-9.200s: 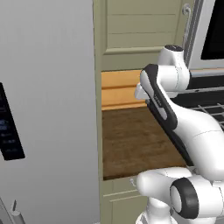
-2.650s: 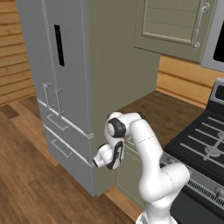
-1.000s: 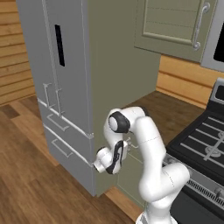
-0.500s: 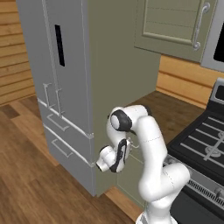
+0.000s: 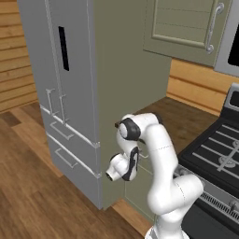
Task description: Take a straw from the drawer in front and place it inside the glass cup on the dining counter.
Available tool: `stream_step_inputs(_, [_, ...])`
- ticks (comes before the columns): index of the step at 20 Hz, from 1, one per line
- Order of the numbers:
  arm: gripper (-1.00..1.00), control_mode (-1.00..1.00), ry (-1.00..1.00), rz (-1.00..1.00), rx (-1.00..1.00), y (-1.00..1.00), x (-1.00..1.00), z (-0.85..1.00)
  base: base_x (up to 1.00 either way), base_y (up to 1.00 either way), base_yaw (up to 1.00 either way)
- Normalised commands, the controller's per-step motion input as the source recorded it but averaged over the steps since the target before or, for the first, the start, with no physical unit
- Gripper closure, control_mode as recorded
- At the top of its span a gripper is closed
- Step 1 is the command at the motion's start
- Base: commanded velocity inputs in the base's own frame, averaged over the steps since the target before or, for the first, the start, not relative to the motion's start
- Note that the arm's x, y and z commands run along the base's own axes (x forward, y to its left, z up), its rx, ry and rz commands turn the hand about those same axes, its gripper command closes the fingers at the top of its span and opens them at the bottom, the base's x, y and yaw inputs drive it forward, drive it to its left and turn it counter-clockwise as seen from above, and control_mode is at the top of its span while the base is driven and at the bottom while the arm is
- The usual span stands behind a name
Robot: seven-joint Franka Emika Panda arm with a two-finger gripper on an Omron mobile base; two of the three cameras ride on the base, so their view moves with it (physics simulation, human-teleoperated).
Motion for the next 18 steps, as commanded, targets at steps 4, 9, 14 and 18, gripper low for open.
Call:
stream_step_inputs(4, [1.0,-1.0,0.06,0.08,0.0,0.0,0.09,-0.24,0.0,0.0,0.0])
stream_step_inputs(9, [1.0,-1.0,0.0,0.04,0.0,0.06,-0.23,0.0,0.0,0.0,0.0])
stream_step_inputs(14, [1.0,-1.0,0.0,0.0,0.0,0.48,-0.59,0.09,0.0,0.0,0.0])
stream_step_inputs(18, [1.0,-1.0,0.0,0.0,0.0,0.96,-0.78,0.25,0.0,0.0,0.0])
